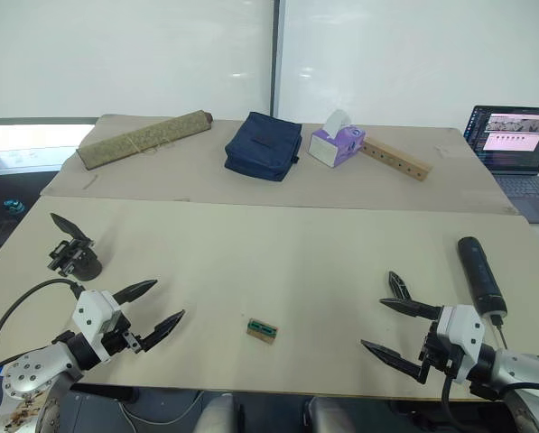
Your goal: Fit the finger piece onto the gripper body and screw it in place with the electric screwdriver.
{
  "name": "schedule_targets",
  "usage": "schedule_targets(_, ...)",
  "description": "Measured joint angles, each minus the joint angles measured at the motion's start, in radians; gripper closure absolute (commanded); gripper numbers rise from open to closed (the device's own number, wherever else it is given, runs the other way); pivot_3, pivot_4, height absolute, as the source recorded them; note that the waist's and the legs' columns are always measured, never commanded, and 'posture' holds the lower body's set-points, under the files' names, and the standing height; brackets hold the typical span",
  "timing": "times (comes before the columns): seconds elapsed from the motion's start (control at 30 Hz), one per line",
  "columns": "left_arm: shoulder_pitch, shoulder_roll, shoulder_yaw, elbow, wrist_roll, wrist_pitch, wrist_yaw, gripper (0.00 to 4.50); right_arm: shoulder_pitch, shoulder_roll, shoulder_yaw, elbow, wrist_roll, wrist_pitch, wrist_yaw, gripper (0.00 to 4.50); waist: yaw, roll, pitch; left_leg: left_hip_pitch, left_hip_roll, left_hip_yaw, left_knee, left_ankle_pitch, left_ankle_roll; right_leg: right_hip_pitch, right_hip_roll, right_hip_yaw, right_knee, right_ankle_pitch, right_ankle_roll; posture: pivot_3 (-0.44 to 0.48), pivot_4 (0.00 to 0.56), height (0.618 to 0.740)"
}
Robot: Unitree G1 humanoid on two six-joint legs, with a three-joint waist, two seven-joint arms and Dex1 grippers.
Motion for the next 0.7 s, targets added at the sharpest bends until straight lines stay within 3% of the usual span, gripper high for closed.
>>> schedule_targets(0.1,0.02,-0.004,0.003,-0.005,-0.005,0.003,-0.006,0.0,-0.014,0.003,0.002,0.007,0.012,0.004,-0.001,0.03,-0.001,0.0,0.0,0.0,0.0,0.0,0.0,0.0,0.0,0.0,0.0,0.0,0.0,0.0,0.0,0.0,0.15,0.74)
schedule_targets(0.2,0.091,-0.02,0.018,-0.039,-0.086,0.059,-0.029,0.0,-0.07,0.016,0.014,0.002,0.065,0.099,-0.039,0.03,-0.016,-0.001,0.0,0.0,0.001,0.0,0.0,0.0,0.0,0.0,0.0,0.001,0.0,0.0,0.0,0.0,0.15,0.74)
schedule_targets(0.37,0.128,-0.176,0.178,-0.043,-0.197,0.08,0.114,0.0,-0.172,0.09,0.024,-0.102,0.202,0.209,-0.111,0.03,-0.015,0.0,0.001,0.0,0.001,-0.004,0.0,0.0,0.0,0.0,0.0,-0.002,0.001,0.0,0.0,0.0,0.15,0.74)
schedule_targets(0.5,0.19,-0.267,0.271,-0.027,-0.197,0.054,0.201,0.0,-0.182,0.14,0.073,-0.132,0.228,0.177,-0.063,0.03,-0.011,-0.001,0.001,-0.002,-0.001,-0.005,0.0,0.0,0.0,0.0,-0.001,-0.003,0.0,-0.001,0.0,0.0,0.15,0.74)
schedule_targets(0.7,0.246,-0.381,0.372,-0.045,-0.24,0.049,0.332,0.0,-0.213,0.178,0.131,-0.063,0.11,-0.081,0.079,0.03,-0.006,-0.005,0.001,-0.001,-0.001,-0.005,0.003,0.0,0.0,0.002,-0.002,-0.004,-0.001,-0.001,0.0,0.0,0.15,0.74)
